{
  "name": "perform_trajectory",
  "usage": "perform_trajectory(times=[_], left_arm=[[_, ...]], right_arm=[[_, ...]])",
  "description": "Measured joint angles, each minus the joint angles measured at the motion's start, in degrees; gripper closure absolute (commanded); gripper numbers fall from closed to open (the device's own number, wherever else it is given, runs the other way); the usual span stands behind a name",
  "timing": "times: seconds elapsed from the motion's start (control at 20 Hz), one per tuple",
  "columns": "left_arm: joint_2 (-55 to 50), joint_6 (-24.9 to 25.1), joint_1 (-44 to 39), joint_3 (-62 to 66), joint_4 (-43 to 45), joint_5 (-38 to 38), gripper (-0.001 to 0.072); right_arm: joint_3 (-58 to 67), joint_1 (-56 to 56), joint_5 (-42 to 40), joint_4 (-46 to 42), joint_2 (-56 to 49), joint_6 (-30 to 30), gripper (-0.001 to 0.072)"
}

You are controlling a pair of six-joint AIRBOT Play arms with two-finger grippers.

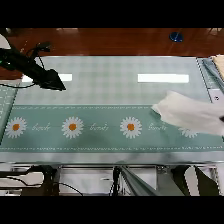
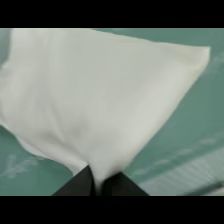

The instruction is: Fold the shirts.

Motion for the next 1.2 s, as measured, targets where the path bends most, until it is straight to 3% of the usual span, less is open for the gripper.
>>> perform_trajectory(times=[0.25,0.45,0.6,0.8,0.85,0.9,0.95,1.15,1.2], left_arm=[[-0.02,0.09,-0.07,0.00,-4.46,0.37,0.0385],[0.00,0.20,-0.02,0.00,-6.29,0.87,0.0385],[-0.07,0.79,0.17,0.00,-6.93,2.86,0.0385],[-0.24,2.73,0.39,0.00,-7.15,6.93,0.0385],[-0.24,3.17,0.48,0.00,-7.26,7.82,0.0385],[-0.24,3.50,0.63,0.00,-7.26,8.70,0.0385],[-0.24,3.69,0.83,0.00,-7.28,9.22,0.0385],[-0.24,4.39,1.68,-0.02,-7.28,10.71,0.0385],[-0.24,4.79,1.86,0.00,-7.28,10.88,0.0385]], right_arm=[[0.24,-1.44,6.16,-23.06,1.05,3.56,0.0685],[0.24,-2.43,9.75,-35.78,0.04,4.68,0.0685],[-0.42,-6.45,11.45,-40.83,-0.42,4.96,0.0685],[-6.78,-15.56,13.62,-40.28,-0.59,4.31,0.0681],[-9.20,-17.62,13.88,-39.60,-0.63,3.87,0.0607],[-11.89,-19.74,13.77,-39.47,-0.61,3.50,0.0411],[-14.45,-21.57,13.29,-39.93,-0.63,2.99,0.0261],[-20.68,-26.99,6.60,-44.74,-0.63,2.43,0.0226],[-21.31,-27.78,4.11,-47.32,-0.63,3.04,0.0185]])
